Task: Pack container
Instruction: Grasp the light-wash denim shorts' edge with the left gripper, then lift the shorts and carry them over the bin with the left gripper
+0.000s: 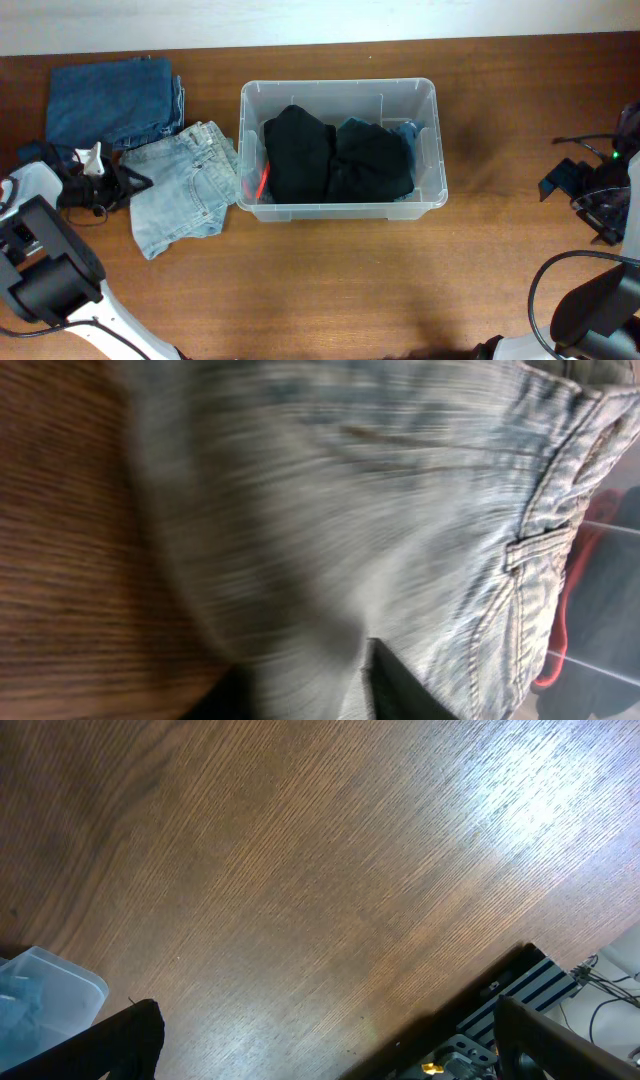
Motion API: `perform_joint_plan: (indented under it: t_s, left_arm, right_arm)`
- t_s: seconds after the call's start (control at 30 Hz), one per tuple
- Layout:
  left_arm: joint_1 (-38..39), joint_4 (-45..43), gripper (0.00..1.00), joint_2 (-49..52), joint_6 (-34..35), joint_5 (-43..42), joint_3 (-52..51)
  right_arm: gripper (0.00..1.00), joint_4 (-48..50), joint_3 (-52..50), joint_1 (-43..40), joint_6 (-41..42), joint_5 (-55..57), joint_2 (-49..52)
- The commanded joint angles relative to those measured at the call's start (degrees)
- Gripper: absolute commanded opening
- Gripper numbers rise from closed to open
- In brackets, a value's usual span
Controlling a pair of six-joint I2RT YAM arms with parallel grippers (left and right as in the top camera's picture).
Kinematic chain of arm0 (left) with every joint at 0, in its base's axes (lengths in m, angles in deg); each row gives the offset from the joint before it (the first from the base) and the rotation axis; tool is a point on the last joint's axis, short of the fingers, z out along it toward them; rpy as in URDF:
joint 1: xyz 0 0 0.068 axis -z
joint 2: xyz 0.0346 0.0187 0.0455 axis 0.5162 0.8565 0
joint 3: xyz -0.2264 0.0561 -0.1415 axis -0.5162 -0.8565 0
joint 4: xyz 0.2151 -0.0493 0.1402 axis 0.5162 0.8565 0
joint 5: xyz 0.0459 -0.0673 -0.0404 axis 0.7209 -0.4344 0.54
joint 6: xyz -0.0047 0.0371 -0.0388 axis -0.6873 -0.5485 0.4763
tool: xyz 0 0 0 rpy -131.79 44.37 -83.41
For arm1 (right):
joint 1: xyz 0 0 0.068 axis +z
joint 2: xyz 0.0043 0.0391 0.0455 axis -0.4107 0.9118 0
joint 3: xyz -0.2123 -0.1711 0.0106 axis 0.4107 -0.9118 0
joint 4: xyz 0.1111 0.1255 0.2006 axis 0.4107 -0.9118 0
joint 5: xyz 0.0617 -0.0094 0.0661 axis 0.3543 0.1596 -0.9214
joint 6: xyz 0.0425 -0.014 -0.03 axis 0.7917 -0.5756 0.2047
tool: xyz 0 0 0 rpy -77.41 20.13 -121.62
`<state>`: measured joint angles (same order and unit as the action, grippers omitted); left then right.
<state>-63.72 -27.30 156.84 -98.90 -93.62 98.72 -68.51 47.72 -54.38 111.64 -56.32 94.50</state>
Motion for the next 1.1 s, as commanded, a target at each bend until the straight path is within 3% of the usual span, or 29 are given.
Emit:
perform_joint_plan:
  t_s: [0.0, 0.07, 0.37, 0.53, 0.8, 1.07]
  left_arm:
    - [0.2, 0.2, 0.13, 1.3, -0.2, -1.7, -0.2]
    - [0.2, 0.5, 0.01, 1.3, -0.1, -2.8, -0.2]
    - [-2.8, 2.4, 0.01, 1.2, 3.5, -19.6, 1.4]
    - [-5.5, 6.7, 0.01, -0.5, 3.5, -21.8, 3.0]
    - [-6.3, 8.1, 0.01, -13.2, 3.6, -31.5, 3.5]
    - [-6.2, 9.1, 0.01, -33.8, 10.3, -31.8, 3.5]
  right_arm:
    - [0.98, 0.0, -0.1, -0.2, 0.5, 0.1, -0.3]
    - [0.98, 0.0, -0.1, -0.2, 0.5, 0.1, -0.3]
    - [0.99, 0.0, -0.1, -0.2, 0.5, 0.1, -0.3]
    - [0.98, 0.0, -0.1, -0.2, 0.5, 0.1, -0.3]
    - [0.98, 0.0, -0.1, -0.2, 0.5, 0.1, -0.3]
    - [0.98, 0.0, -0.1, -0.2, 0.5, 0.1, -0.3]
